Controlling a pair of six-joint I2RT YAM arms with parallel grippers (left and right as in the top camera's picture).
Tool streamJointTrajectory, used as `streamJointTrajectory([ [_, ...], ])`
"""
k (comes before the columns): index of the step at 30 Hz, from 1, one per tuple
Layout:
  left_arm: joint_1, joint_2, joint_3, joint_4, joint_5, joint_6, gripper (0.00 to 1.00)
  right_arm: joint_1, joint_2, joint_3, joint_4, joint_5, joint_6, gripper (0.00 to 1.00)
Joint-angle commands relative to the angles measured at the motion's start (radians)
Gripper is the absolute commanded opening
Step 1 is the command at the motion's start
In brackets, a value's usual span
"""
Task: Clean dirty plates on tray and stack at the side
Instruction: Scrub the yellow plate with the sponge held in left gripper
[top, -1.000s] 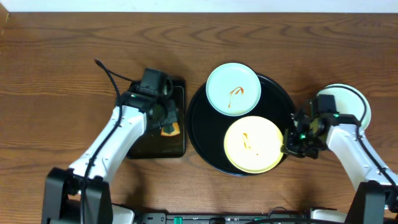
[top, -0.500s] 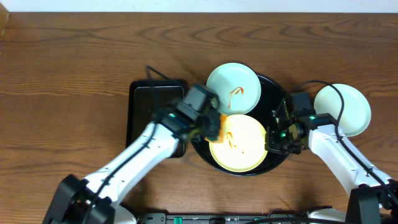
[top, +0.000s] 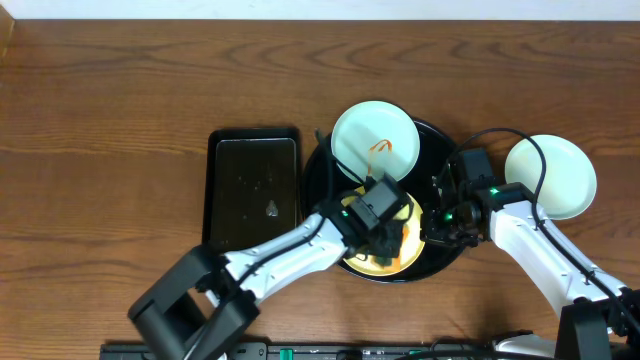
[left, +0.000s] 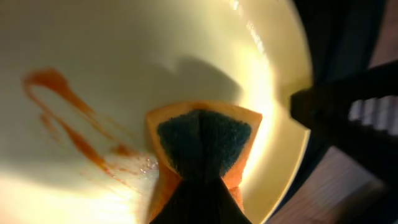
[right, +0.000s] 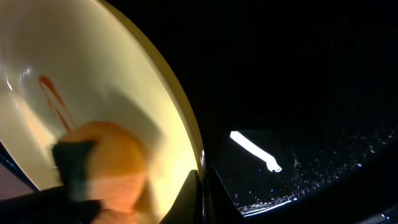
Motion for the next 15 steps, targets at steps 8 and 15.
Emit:
streamJointTrajectory([
  [8, 0.001, 0.016, -0.003, -0.048, -0.247, -0.015, 0.08, 0.01, -0.006, -0.003, -0.006, 0.002, 0.013, 0.01],
  [15, 0.023, 0.016, -0.003, -0.051, -0.284, -0.014, 0.08, 0.01, -0.006, -0.037, 0.021, 0.027, 0.013, 0.01],
])
